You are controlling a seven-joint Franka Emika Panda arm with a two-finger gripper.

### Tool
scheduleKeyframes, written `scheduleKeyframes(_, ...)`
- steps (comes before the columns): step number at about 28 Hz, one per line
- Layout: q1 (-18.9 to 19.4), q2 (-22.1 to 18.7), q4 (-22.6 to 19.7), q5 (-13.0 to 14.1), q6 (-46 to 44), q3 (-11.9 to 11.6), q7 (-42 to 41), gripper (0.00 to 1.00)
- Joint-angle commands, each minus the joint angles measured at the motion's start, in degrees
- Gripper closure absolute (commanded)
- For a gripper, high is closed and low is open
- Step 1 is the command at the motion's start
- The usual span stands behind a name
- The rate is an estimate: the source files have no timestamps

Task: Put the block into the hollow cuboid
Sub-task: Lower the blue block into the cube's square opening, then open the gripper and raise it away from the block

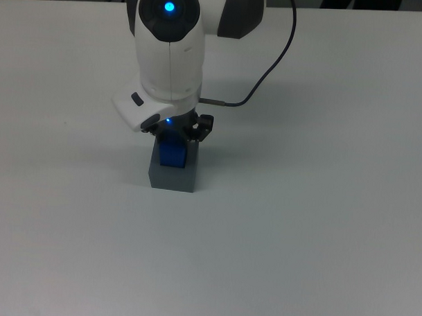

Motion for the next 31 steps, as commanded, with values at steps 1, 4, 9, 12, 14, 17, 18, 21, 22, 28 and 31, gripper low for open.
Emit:
scheduleKeyframes(1, 0.2, -0.2, 0.8, 0.3, -2.9, -0.4, 0.3, 0.56)
scheduleKeyframes(4, 0.2, -0.1, 0.8, 0.1, -3.0, -0.4, 0.0, 0.56)
scheduleKeyframes(9, 0.2, -0.1, 0.8, 0.0, -2.9, -0.3, -0.6, 0.53)
scheduleKeyframes(12, 0.2, -0.1, 0.8, 0.0, -2.6, -0.3, 0.3, 0.05)
scheduleKeyframes(14, 0.2, -0.1, 0.7, -0.3, -2.5, -0.2, 0.3, 0.0)
scheduleKeyframes(17, 0.2, -0.4, 0.7, -0.4, -2.5, -0.2, 0.3, 0.0)
scheduleKeyframes(18, 0.3, -0.6, 0.7, -0.4, -2.5, -0.1, 0.1, 0.0)
scheduleKeyframes(21, 0.2, -1.4, 0.6, -0.4, -2.5, -0.1, -0.1, 0.0)
scheduleKeyframes(22, 0.2, -2.2, -0.2, -0.4, -2.5, -0.1, -0.2, 0.0)
scheduleKeyframes(28, 0.1, -8.2, -4.5, -0.4, -2.3, -0.1, -0.7, 0.0)
scheduleKeyframes(31, 0.2, -11.4, -7.0, -0.4, -2.3, -0.1, -0.9, 0.0)
